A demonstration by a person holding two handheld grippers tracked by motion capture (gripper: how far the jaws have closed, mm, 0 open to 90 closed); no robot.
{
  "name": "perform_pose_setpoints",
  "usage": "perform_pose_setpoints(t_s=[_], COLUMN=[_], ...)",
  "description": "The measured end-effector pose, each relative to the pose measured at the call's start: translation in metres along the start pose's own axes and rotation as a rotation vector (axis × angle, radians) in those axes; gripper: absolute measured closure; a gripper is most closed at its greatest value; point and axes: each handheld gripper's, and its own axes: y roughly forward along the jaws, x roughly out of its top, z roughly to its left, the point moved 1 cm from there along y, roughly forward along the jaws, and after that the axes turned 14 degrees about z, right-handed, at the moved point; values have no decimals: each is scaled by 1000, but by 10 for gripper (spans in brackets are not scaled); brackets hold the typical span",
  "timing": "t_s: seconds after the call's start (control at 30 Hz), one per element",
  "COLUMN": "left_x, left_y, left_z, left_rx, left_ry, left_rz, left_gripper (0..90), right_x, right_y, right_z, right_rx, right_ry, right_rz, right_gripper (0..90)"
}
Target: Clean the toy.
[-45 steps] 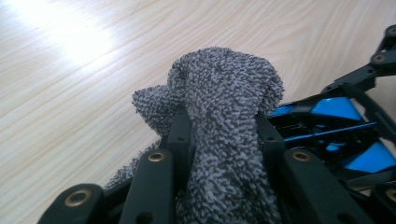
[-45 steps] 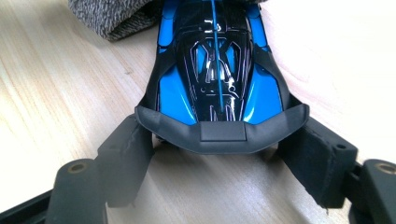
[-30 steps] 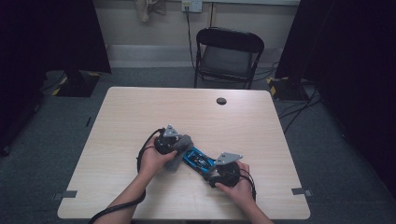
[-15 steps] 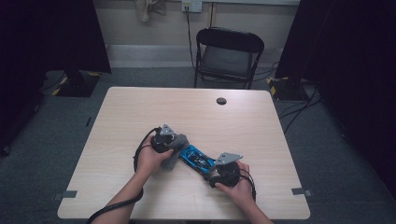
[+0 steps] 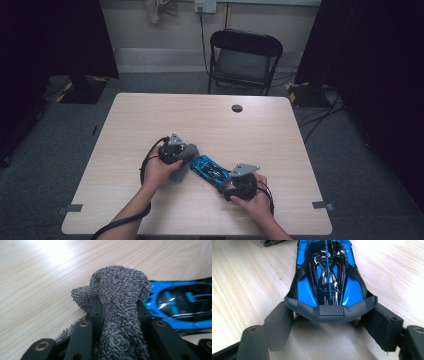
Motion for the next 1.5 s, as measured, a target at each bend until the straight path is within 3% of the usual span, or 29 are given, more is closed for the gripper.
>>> perform_pose_setpoints(t_s=[0.03, 0.07, 0.1, 0.13, 0.2, 0.27, 0.4, 0.5, 0.67, 0.8, 0.93, 0.97, 1.2, 1.5], left_x=[5, 5, 10, 10, 19, 22, 27, 27, 27, 27, 27, 27, 21, 13], left_y=[-5, -5, -9, -9, -12, -11, -3, 3, 9, 10, 10, 9, 6, 7], left_z=[-10, -10, -21, -21, -39, -46, -74, -86, -93, -92, -79, -70, -42, -19], left_rx=[-21, -21, -40, -40, -87, -103, -163, -181, -202, -196, -173, -154, -89, -42], left_ry=[17, 17, 43, 43, 75, 88, 153, 191, 240, 239, 199, 179, 119, 61], left_rz=[-31, -31, -49, -49, -74, -74, -57, -43, -43, -45, -60, -59, -35, -12], left_gripper=[675, 675, 675, 675, 675, 675, 675, 674, 672, 672, 671, 671, 671, 671], right_x=[0, 0, 0, 0, 0, 0, 0, 0, 0, 0, 0, 0, 0, 0], right_y=[0, 0, 0, 0, 0, 0, 0, 0, 0, 0, 0, 0, 0, 0], right_z=[0, 0, 0, 0, 0, 0, 0, 0, 0, 0, 0, 0, 0, 0], right_rx=[0, 0, 0, 0, 0, 0, 0, 0, 0, 0, 0, 0, 2, 1], right_ry=[-1, -1, 0, 0, 0, 0, 0, 0, -1, 0, 0, 0, -2, -1], right_rz=[0, 0, 0, 0, 0, 0, 0, 0, 0, 0, 0, 0, 1, 0], right_gripper=[267, 267, 266, 267, 266, 267, 266, 267, 267, 266, 266, 267, 266, 266])
